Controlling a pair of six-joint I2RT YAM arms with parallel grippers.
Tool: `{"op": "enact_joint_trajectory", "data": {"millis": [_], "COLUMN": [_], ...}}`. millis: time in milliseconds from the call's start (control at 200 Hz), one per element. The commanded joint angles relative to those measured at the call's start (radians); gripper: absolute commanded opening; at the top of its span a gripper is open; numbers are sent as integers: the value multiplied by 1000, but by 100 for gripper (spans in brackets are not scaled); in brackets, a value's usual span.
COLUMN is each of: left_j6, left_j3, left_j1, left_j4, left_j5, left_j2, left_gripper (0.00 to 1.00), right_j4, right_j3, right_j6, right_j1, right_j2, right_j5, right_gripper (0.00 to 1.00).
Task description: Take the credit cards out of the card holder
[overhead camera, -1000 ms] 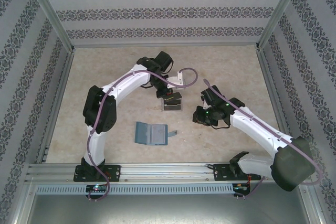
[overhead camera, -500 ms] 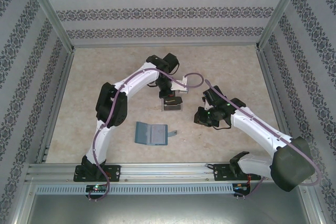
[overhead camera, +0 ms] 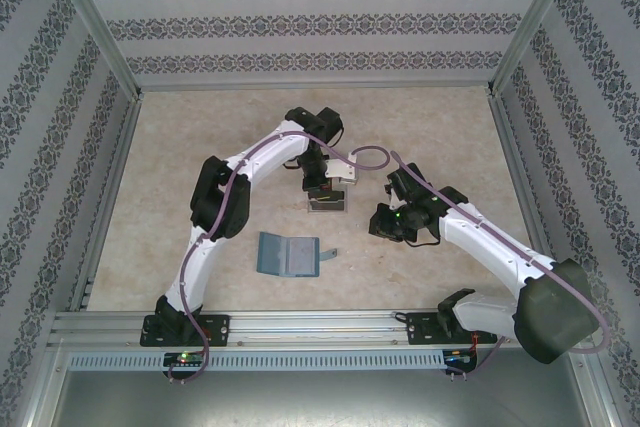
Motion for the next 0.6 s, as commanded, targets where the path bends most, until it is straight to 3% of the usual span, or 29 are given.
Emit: {"op": "enact_joint_trajectory", "data": {"millis": [0, 105, 290, 470, 595], "left_j6": [-1, -8, -36, -50, -82], "left_j3": [49, 75, 109, 114, 103], "left_j1": [-11, -11, -14, -16, -15], "left_j4": [-81, -95, -105, -101, -77], "left_j5": [-39, -38, -26, 13, 19], "left_j2": [11, 25, 39, 23, 3], "left_gripper": [0, 3, 19, 33, 34], "right_j4": [9, 12, 33, 60, 92], "right_j3": [-10, -11, -19, -42, -65], "right_j6": [-12, -10, 38, 167, 286], "right_j1": [-8, -7, -6, -8, -6], "right_j2": [0, 1, -26, -71, -114], "right_j5": [-19, -24, -39, -48, -55], "right_gripper": [19, 19, 24, 26, 27]}}
